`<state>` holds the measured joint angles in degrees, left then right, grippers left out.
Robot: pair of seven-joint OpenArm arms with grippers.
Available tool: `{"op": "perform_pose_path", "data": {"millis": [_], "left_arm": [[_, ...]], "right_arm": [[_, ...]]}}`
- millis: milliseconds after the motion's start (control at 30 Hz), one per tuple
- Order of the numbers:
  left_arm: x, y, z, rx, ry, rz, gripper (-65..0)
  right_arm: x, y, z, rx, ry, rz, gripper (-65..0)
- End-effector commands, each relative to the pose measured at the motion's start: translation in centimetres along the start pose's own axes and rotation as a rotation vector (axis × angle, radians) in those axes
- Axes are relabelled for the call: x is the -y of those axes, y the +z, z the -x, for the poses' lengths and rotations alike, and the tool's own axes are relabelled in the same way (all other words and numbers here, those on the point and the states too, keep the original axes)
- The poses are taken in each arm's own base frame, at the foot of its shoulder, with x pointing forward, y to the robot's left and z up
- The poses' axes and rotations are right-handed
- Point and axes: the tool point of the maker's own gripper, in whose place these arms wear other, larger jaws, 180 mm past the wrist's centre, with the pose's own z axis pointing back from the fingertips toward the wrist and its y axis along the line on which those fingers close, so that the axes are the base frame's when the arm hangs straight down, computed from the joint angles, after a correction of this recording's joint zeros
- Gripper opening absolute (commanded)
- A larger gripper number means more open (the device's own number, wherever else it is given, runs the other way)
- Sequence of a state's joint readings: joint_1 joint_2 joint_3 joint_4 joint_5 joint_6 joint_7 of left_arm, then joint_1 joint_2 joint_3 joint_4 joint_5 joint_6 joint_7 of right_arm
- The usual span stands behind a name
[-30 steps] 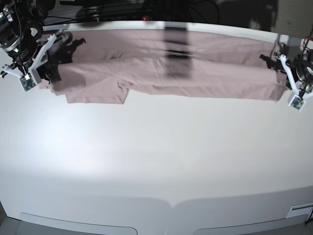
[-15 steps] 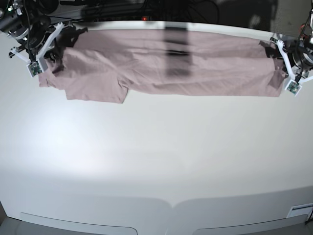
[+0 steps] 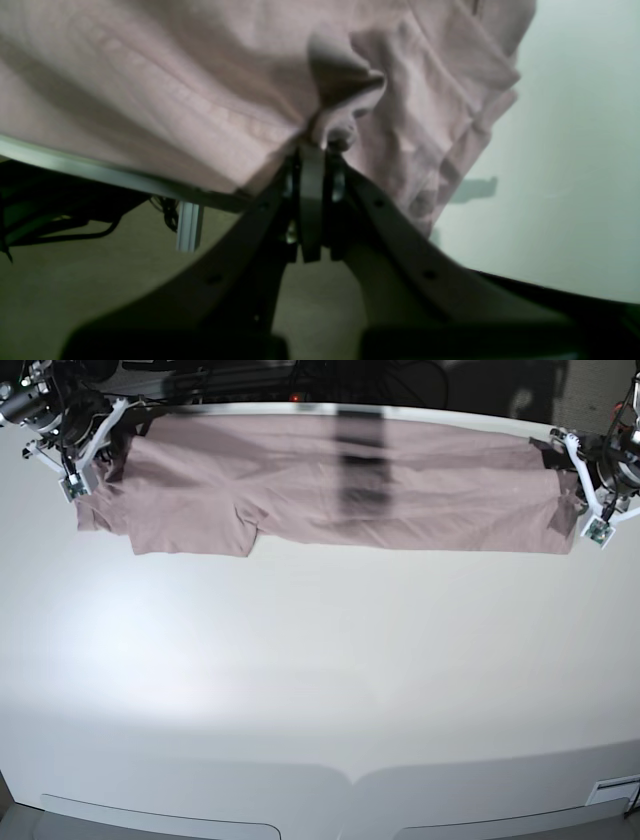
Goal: Fold the T-shirt properly
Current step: 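Lay the folded hem down along the collar edge with both grippers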
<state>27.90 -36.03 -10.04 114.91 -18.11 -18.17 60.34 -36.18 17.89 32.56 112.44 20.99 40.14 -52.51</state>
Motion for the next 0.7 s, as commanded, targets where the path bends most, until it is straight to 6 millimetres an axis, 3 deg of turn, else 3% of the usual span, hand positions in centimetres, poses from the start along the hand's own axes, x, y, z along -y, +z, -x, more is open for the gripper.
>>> {"op": "perform_pose_path", "data": {"millis": [0,233,433,667], "left_arm": [[-1.1,0.5,-0.6,0.019,-0.025,-0.040,-65.0],[-3.8,0.9,-2.2,0.101,-0.037,-0.192,-65.0],[-4.0,0.9,-1.9,0.086,-0.034,-0.205,-65.0],[-4.7,1.1,-2.0,0.086,-0.052,-0.241,-65.0]], "right_arm": [[0.5,0.3,-0.4,0.014,0.011,0.015,-65.0],[0.7,0.4,-2.1,0.103,0.006,0.020,-65.0],[0.9,0.4,-2.3,0.106,-0.002,0.029,-65.0],[0.9,0.9,-4.9,0.253,-0.002,0.027,-65.0]]}}
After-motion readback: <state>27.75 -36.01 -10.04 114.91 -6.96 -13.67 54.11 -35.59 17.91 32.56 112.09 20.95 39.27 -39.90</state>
